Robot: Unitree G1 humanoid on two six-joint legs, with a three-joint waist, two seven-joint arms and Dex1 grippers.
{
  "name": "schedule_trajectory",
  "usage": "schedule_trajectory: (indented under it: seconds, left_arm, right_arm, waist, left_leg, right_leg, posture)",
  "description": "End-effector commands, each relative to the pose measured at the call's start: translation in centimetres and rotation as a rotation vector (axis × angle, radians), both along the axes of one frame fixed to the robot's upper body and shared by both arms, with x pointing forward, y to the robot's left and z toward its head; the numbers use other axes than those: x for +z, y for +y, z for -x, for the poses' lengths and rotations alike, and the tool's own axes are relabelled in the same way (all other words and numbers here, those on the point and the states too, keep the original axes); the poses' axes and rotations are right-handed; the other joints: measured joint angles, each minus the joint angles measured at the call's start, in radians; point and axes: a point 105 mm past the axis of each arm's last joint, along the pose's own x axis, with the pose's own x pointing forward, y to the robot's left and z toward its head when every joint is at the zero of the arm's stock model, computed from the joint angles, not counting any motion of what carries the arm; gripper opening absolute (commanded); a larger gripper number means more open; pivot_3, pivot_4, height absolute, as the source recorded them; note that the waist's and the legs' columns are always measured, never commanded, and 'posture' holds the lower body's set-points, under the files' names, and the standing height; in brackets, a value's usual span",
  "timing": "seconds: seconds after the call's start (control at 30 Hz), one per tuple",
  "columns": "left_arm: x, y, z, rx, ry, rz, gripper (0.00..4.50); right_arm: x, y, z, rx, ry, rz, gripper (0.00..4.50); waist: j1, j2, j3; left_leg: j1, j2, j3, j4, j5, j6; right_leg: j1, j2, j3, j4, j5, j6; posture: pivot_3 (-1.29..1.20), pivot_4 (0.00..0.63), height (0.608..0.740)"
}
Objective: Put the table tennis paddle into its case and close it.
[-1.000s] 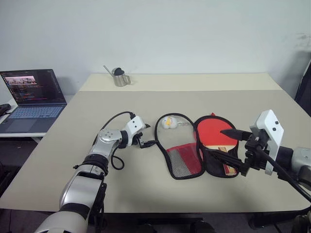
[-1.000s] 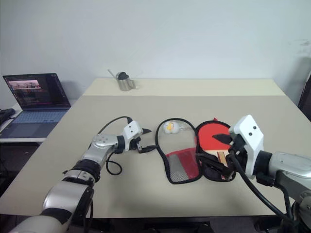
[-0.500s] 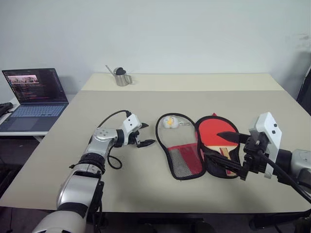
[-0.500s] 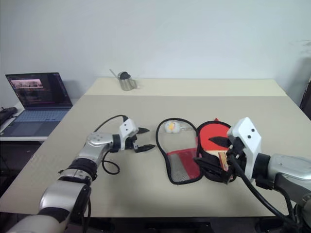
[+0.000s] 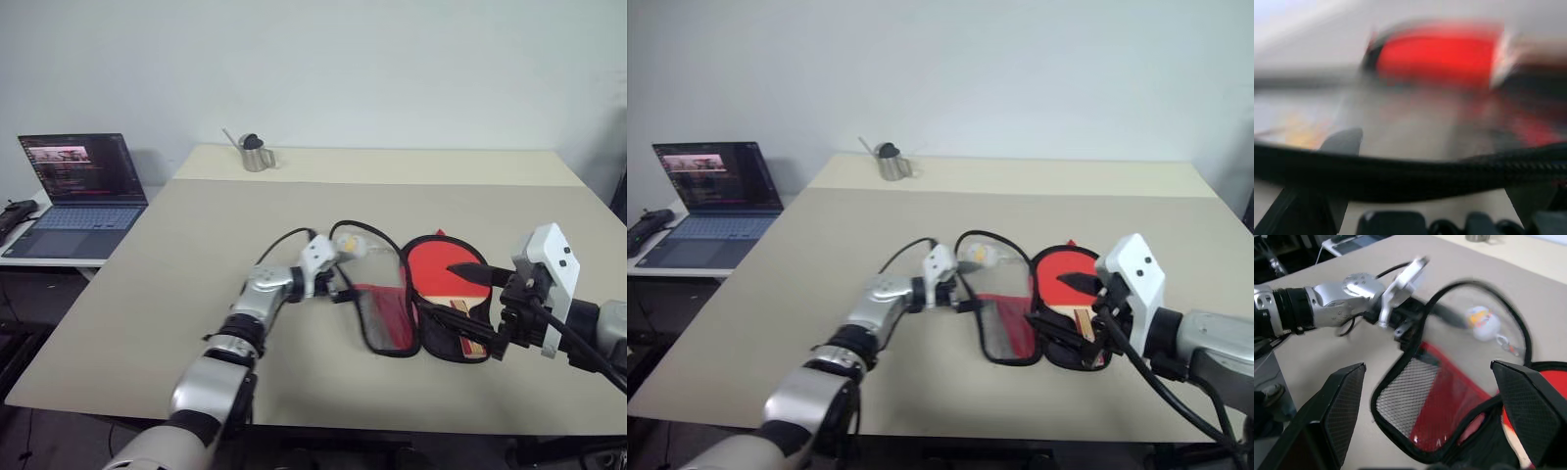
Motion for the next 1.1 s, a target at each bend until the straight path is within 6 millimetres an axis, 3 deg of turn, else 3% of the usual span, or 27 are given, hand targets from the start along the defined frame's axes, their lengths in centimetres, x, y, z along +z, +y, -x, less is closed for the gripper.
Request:
schedule_trajectory:
  seconds: [0.03,0.23,0.33,0.43,0.73,0.83,0.97,1.1]
  left_arm:
    - [4.6,-4.1,2.4,-0.150,-0.059,0.128,4.50]
    - [4.3,-9.3,5.2,-0.248,0.003,0.164,4.50]
    - [4.1,-10.1,5.5,-0.250,0.009,0.166,4.50]
    - [4.3,-9.8,5.2,-0.237,0.006,0.178,4.50]
    - [4.9,-3.8,2.4,-0.181,-0.007,0.177,4.50]
    - [5.6,-0.4,1.7,-0.174,-0.020,0.160,4.50]
    - [6.7,2.2,1.4,-0.162,-0.032,0.150,4.50]
    - [7.5,3.7,1.8,-0.174,-0.042,0.132,4.50]
  right_arm:
    - [1.2,-0.6,0.3,-0.025,-0.052,-0.018,4.48]
    - [1.7,-1.4,0.4,-0.084,-0.058,-0.018,4.48]
    - [1.7,-1.7,0.5,-0.112,-0.053,-0.017,4.48]
    - [1.3,-2.2,0.5,-0.151,-0.041,-0.016,4.48]
    - [-2.7,-8.2,-0.9,-0.464,0.082,0.007,4.48]
    - [-5.0,-10.4,-1.6,-0.574,0.146,-0.038,4.48]
    - [-7.2,-11.8,-2.7,-0.660,0.193,-0.069,4.48]
    - [-8.2,-11.4,-4.1,-0.660,0.205,-0.124,4.48]
  waist:
    - [0.004,0.000,0.000]
    - [-0.006,0.000,0.000]
    - [-0.005,0.000,0.000]
    - [-0.003,0.000,0.000]
    - [0.002,0.000,0.000]
    - [0.001,0.000,0.000]
    - [0.000,0.001,0.000]
    - [0.002,0.001,0.000]
  left_leg:
    - [0.000,-0.001,0.001,0.000,0.000,0.000]
    - [0.000,-0.002,0.004,-0.001,0.000,0.000]
    - [0.000,-0.001,0.004,0.000,0.000,0.000]
    - [-0.001,-0.002,0.004,0.001,0.000,0.000]
    - [-0.004,-0.002,0.005,0.001,0.000,0.000]
    - [-0.003,-0.001,0.004,0.001,0.000,0.000]
    - [-0.003,-0.001,0.004,0.001,0.000,0.000]
    - [-0.003,-0.001,0.004,0.001,0.000,0.000]
  right_leg:
    - [0.000,-0.001,0.000,-0.001,0.001,0.001]
    - [0.000,0.000,0.001,-0.005,0.002,0.003]
    - [0.001,0.000,0.000,-0.004,0.001,0.002]
    - [0.001,0.000,0.001,-0.005,0.000,0.000]
    - [0.001,0.000,0.001,-0.011,0.004,0.004]
    - [0.001,0.001,0.001,-0.010,0.005,0.003]
    - [0.001,0.001,0.002,-0.010,0.005,0.002]
    - [0.002,0.001,0.002,-0.011,0.006,0.003]
  posture:
    - [0.00,0.150,0.740]
    - [0.00,0.150,0.740]
    - [0.00,0.150,0.740]
    - [0.00,0.150,0.740]
    - [0.00,0.150,0.740]
    - [0.00,0.150,0.740]
    - [0.00,0.150,0.740]
    - [0.00,0.150,0.740]
